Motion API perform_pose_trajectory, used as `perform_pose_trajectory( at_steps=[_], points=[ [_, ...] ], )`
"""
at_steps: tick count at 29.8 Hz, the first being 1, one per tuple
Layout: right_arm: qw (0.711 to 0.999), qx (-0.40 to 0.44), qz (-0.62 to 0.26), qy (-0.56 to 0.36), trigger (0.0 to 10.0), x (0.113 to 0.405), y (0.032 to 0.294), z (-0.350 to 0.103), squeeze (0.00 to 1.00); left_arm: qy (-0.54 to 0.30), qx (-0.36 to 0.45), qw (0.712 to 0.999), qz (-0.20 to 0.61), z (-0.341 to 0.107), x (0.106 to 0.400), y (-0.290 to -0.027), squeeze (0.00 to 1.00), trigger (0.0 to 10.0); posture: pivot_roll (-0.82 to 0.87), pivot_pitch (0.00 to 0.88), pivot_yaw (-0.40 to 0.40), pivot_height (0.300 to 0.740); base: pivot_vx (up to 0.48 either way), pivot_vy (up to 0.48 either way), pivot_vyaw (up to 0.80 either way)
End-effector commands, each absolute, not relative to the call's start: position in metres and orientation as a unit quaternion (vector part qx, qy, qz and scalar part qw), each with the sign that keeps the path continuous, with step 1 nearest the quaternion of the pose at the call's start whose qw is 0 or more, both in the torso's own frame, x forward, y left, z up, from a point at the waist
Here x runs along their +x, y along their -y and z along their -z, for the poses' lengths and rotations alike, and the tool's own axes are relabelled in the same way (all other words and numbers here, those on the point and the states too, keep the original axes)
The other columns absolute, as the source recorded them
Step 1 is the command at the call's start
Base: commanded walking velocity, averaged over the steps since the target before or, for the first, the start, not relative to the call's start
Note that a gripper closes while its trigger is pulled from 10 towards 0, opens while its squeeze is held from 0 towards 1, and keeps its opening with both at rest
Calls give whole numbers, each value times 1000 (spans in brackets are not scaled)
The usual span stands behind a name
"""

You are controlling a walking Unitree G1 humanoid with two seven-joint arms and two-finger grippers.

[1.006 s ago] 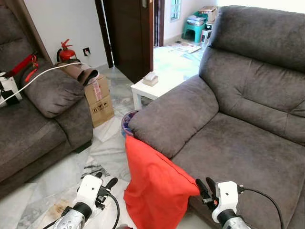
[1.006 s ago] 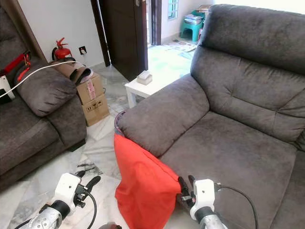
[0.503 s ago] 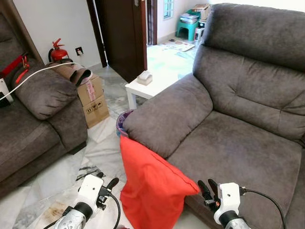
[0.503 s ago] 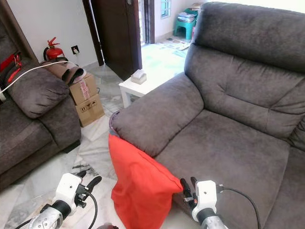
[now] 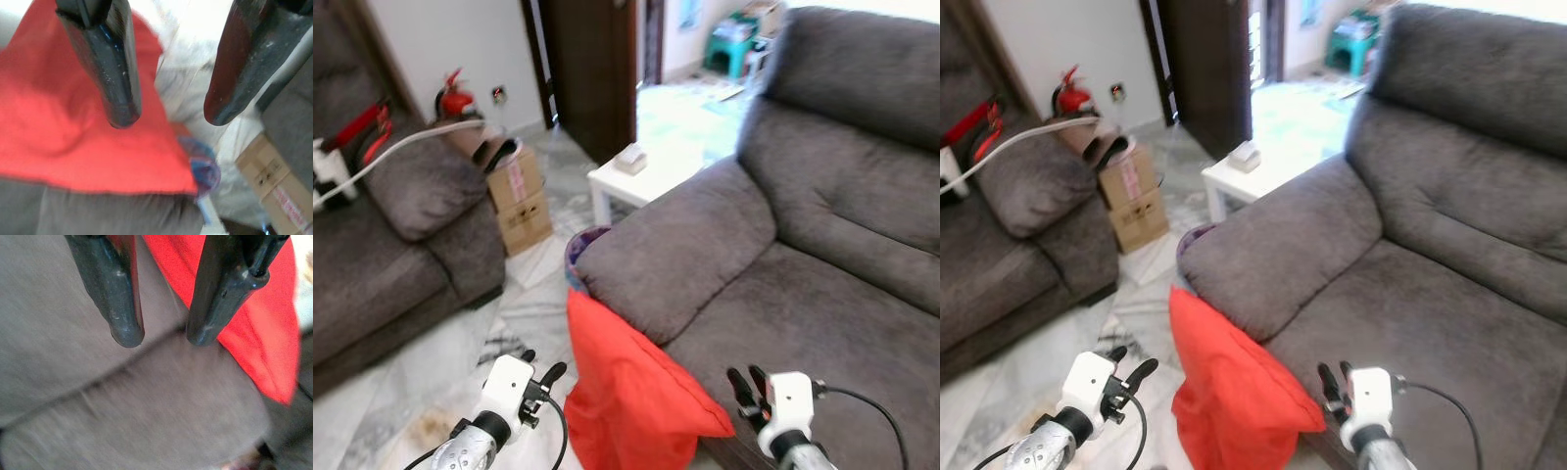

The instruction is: Move the pillow to the sofa from floor

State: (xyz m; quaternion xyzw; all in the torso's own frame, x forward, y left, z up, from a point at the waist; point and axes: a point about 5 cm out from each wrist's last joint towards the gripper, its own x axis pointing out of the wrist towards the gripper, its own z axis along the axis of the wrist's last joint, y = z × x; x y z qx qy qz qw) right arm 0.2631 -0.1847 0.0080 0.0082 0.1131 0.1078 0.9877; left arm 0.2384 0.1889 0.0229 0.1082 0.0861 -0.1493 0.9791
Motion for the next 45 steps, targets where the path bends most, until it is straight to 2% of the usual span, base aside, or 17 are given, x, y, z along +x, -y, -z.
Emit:
perform_pose_trajectory(
  at_steps=[1, 2, 4, 7, 10, 11, 12, 13, 14, 16, 22, 25, 35, 39, 45],
  points=[
    [985, 1, -96, -147, 10000, 252, 194, 4, 0, -108, 137, 970, 168, -13, 228, -191, 0, 10000, 45, 87, 55, 646, 0, 0, 0],
    [985, 1, -96, -147, 10000, 252, 194, 4, 0, -108, 137, 970, 168, -13, 228, -191, 0, 10000, 45, 87, 55, 646, 0, 0, 0],
    [983, -2, -96, -155, 10000, 252, 195, 5, 0, -135, 165, 968, 135, -3, 213, -210, 0, 10000, 48, 90, 55, 646, 0, 0, 0],
    [983, -3, -94, -160, 10000, 254, 197, 6, 0, -150, 165, 973, 58, 0, 205, -234, 0, 10000, 56, 92, 53, 646, 0, 0, 0],
    [981, -2, -91, -170, 10000, 255, 197, 8, 0, -170, 165, 971, 29, 6, 202, -244, 0, 10000, 64, 93, 49, 646, 0, 0, 0],
    [981, -3, -85, -176, 10000, 256, 197, 9, 329, -185, 167, 968, 31, 10, 199, -244, 0, 10000, 64, 93, 49, 646, 0, 0, 0],
    [980, -4, -81, -181, 10000, 256, 197, 10, 329, -194, 169, 966, 34, 14, 197, -244, 0, 10000, 64, 93, 49, 646, 0, 0, 0],
    [980, -1, -76, -186, 10000, 257, 197, 10, 616, -204, 176, 962, 42, 17, 195, -243, 0, 10000, 64, 93, 49, 646, 0, 0, 0],
    [979, 15, -69, -190, 10000, 259, 197, 11, 1000, -209, 184, 959, 49, 20, 192, -241, 0, 10000, 57, 90, 49, 646, 0, 0, 0],
    [976, 46, -64, -203, 10000, 260, 196, 13, 1000, -204, 183, 960, 49, 21, 191, -238, 0, 10000, 64, 87, 48, 646, 0, 0, 0],
    [958, 39, -112, -261, 10000, 252, 188, 27, 1000, -196, 183, 962, 51, 20, 195, -236, 0, 10000, 74, 78, 44, 646, 0, 0, 0],
    [957, 79, -114, -254, 10000, 255, 184, 25, 1000, -194, 181, 963, 53, 20, 196, -235, 0, 10000, 73, 76, 45, 646, 0, 0, 0],
    [952, 98, -179, -227, 10000, 274, 160, 11, 1000, -135, 170, 973, 79, -4, 224, -219, 0, 10000, 123, 94, 31, 646, 0, 0, 0],
    [945, 44, -215, -243, 10000, 280, 154, 8, 1000, -119, 166, 975, 92, -8, 227, -211, 0, 10000, 134, 105, 23, 646, 0, 0, 0],
    [947, 1, -187, -261, 10000, 290, 157, 5, 1000, -92, 169, 976, 106, -18, 229, -203, 0, 10000, 153, 127, 1, 646, 0, 0, 0]
  ],
)
